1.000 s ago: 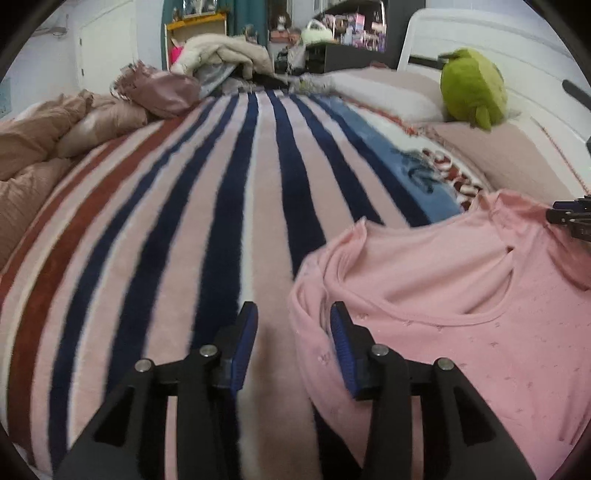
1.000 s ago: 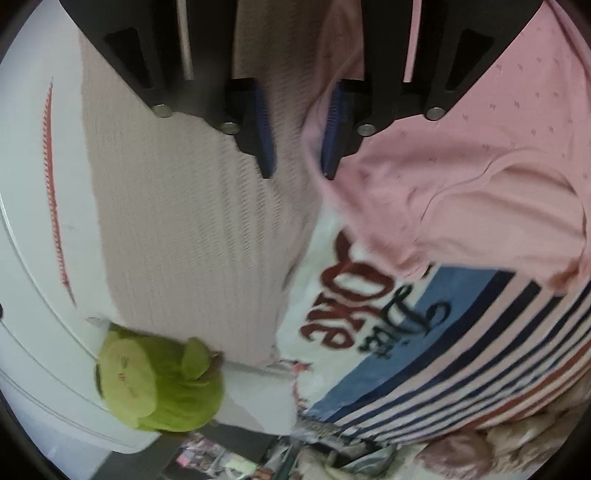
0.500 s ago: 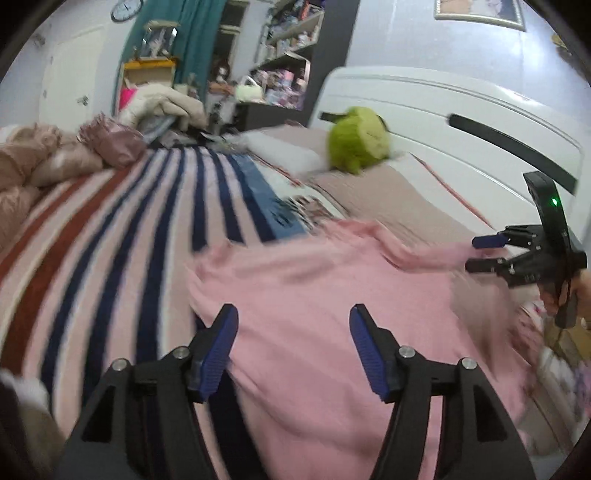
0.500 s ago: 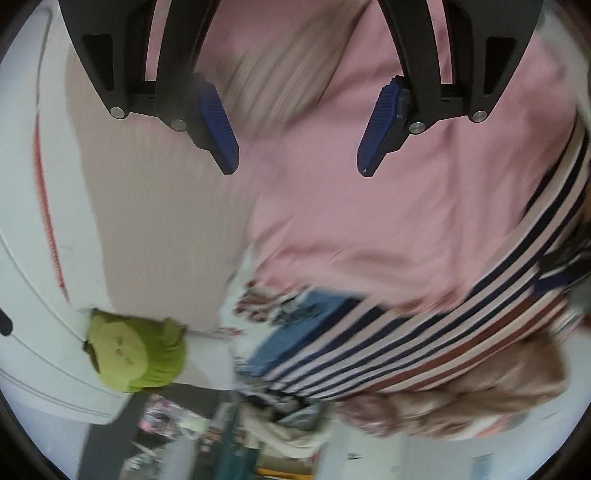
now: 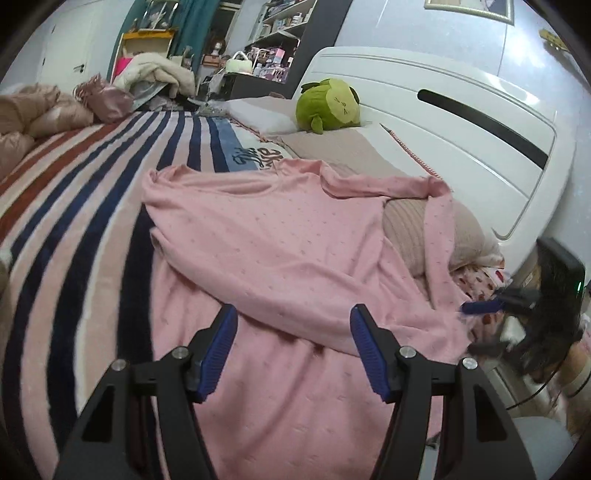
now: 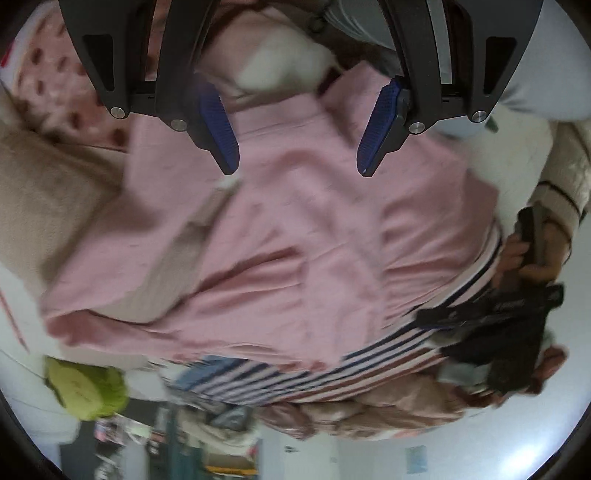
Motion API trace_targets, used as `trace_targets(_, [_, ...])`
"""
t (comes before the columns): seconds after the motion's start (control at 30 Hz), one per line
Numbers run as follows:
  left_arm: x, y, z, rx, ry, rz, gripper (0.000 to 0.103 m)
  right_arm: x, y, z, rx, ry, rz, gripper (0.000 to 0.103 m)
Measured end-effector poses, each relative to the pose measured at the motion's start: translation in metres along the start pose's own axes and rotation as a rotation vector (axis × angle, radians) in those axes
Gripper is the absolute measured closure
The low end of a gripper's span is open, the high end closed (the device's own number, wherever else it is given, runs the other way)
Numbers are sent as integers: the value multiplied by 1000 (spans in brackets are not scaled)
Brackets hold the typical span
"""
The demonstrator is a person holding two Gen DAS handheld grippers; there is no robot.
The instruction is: Fold small clothes
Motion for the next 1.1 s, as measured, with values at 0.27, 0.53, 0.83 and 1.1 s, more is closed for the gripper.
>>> trace_targets(0.27, [17,-20,-11,-47,22,-19,44,5,26,39,106,22,-193,94])
trace_targets(0.53, [16,-25,-18,-55,29,-7,44,7,35,14,-141,-16,-47,98])
trace_targets(0.83, [11,-31,-25,-55,26,13,44,7,20,-29,-114,-148,104,39])
trace_targets(1.1, [6,-32,-31,-72,3,-6,44,26,-63,-20,267,-122,292,31])
Point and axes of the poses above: each gripper's, at about its wrist camera, not at the fingertips, and z roughly the way its jaws point, y to its left, x to its underside, the point moved 7 cm from there along z, roughly the way its jaws point, and after that the axes turned 2 degrees about -x, right-handed, at the moved point
